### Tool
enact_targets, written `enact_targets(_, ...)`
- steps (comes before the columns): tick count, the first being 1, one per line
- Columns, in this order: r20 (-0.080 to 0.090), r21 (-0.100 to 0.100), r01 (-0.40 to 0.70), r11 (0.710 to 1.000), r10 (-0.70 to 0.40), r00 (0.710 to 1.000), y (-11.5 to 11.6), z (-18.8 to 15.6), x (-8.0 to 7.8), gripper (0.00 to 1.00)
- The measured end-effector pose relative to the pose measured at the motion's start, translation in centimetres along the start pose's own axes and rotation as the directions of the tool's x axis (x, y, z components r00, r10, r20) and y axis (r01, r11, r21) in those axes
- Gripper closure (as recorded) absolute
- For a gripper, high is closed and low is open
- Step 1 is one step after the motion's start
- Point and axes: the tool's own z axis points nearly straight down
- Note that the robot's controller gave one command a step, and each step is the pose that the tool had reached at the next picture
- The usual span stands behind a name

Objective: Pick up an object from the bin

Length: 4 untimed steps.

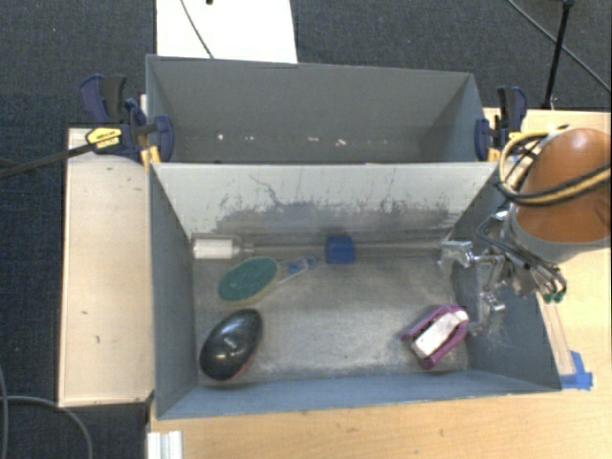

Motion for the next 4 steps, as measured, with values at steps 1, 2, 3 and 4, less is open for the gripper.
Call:
enact_targets(1, 0.001, -0.001, 0.249, 0.968, -0.249, 0.968, 6.1, 2.8, 3.0, 0.00)
enact_targets(2, 0.000, 0.001, 0.600, 0.800, -0.600, 0.800, 5.5, 6.0, 3.1, 0.00)
enact_targets(3, 0.001, 0.003, 0.603, 0.798, -0.603, 0.798, 5.5, 5.9, 3.1, 1.00)
enact_targets(4, 0.006, 0.011, 0.640, 0.768, -0.640, 0.768, 7.9, -7.4, 1.8, 1.00)
